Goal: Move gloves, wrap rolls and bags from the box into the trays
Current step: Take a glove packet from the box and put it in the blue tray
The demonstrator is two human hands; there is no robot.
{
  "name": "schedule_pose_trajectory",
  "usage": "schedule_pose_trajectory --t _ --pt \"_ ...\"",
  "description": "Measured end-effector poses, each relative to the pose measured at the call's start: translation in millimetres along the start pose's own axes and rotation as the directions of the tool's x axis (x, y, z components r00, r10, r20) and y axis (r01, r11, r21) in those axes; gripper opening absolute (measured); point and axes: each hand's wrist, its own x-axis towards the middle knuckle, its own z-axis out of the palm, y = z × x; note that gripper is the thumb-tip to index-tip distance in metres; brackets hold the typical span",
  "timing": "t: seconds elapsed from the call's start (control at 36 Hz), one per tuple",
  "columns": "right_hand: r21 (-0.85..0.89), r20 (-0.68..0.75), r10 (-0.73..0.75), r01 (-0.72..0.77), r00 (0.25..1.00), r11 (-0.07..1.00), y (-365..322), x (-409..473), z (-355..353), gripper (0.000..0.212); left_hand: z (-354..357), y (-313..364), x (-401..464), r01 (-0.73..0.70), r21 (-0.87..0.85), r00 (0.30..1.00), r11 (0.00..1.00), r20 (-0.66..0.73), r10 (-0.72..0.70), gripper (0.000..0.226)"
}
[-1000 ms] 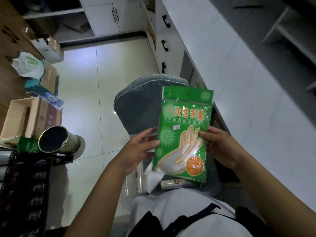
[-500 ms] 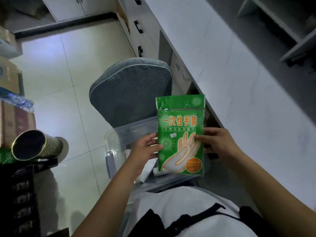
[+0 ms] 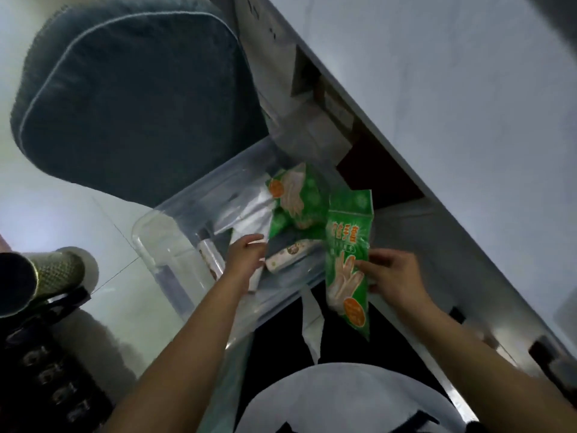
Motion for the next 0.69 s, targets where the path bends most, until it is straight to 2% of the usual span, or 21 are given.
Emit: schedule_pose_trajectory --t 0.06,0.14,0.19,0.25,0.31,0.36,0.42,0.56,0.69 --pt "-0.013 -0.026 0.006 -0.007 1.0 1.0 9 1 -5 0.017 9 10 30 -0.05 0.17 0.999 0.984 -0.009 0.052 0.029" --pt "-0.013 -0.048 0.023 -0.024 0.999 1.0 20 3 -10 0.022 33 31 66 -0.234 0.43 0.971 0.872 0.053 0.234 0.044" --pt "-0.064 -0.071 0.003 -0.007 0.997 0.998 27 4 -13 0.024 52 47 89 -0.356 0.568 0.93 0.742 0.132 0.344 0.039" --pt "-0.058 -0.09 -0.003 -0.002 0.996 0.998 29 5 -16 0.027 68 66 111 -0.409 0.706 0.9 0.579 0.205 0.385 0.037" --pt "-0.079 -0.106 -0.024 0.016 0.994 0.997 33 6 -21 0.028 84 82 131 -0.438 0.789 0.871 0.43 0.253 0.421 0.053" --pt "-0.098 -0.119 -0.067 0.055 0.991 0.994 33 3 -25 0.024 98 99 139 -0.452 0.773 0.869 0.445 0.269 0.416 0.064" --pt "-0.105 -0.124 -0.089 0.077 0.988 0.992 33 2 -28 0.024 107 112 144 -0.466 0.769 0.866 0.438 0.294 0.406 0.059" --pt "-0.084 -0.11 -0.095 0.086 0.989 0.993 27 -1 -30 0.034 90 122 138 -0.467 0.818 0.871 0.337 0.361 0.333 0.046" --pt "-0.145 -0.064 -0.132 0.122 0.989 0.982 17 -7 -29 0.032 50 120 111 -0.56 0.75 0.828 0.352 0.485 0.283 0.033"
